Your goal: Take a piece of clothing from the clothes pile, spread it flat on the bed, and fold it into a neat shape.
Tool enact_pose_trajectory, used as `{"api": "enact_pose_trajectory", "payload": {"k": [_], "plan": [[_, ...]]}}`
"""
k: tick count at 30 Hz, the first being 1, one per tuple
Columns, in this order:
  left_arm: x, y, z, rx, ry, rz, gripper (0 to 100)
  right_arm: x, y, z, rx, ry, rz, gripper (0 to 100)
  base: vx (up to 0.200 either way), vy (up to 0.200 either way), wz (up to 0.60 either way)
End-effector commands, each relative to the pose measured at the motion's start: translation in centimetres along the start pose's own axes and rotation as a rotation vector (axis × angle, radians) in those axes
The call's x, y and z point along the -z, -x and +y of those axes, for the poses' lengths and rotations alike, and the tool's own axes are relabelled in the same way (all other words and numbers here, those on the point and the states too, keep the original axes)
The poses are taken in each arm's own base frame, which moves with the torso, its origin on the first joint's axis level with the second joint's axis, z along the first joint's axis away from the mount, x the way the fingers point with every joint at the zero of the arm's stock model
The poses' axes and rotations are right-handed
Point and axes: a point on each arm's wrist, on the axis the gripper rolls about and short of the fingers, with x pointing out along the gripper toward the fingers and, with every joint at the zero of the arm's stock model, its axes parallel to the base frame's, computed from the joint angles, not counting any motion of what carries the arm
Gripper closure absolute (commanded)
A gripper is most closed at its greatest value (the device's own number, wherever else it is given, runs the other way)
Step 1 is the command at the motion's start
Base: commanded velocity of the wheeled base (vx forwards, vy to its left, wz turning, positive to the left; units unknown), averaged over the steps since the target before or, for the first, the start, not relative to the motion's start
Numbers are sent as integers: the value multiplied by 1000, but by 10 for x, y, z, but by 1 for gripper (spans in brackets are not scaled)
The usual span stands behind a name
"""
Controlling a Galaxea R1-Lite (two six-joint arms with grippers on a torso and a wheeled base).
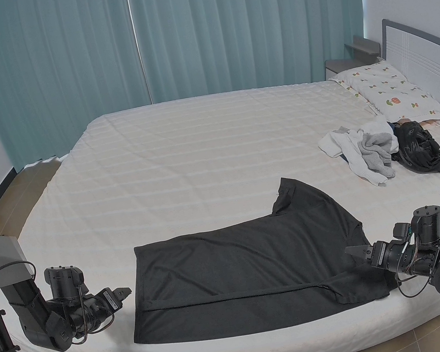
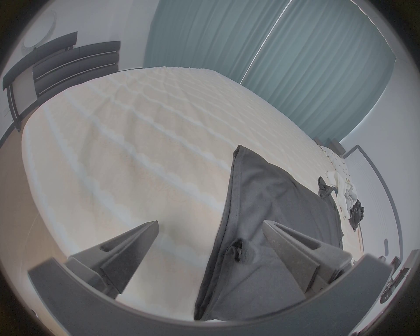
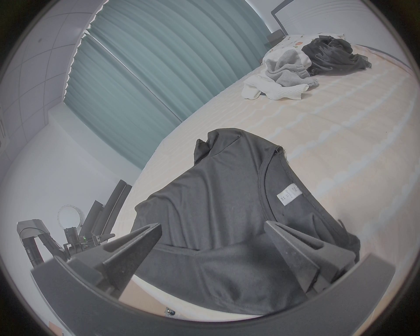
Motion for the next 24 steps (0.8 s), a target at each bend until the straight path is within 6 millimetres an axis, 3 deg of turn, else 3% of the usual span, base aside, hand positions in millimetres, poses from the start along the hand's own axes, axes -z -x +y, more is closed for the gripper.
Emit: {"api": "enact_pose_trajectory", "payload": {"k": [1,7,14,20,24], "plan": [[1,-1,-3,7,-7,4,0,0,-1,0,-4,0,-4,0,0,0,0],[1,-1,-9,25,-19,-2,0,0,-1,0,-3,0,-3,0,0,0,0],[-25,-16,-27,85,45,-93,0,-1,-1,0,-2,0,-7,0,0,0,0],[-42,-50,-36,107,46,-143,0,-3,1,-1,-2,-1,-17,0,0,0,0],[-58,-86,-44,110,43,-119,0,-1,4,-2,9,-4,-9,0,0,0,0]]}}
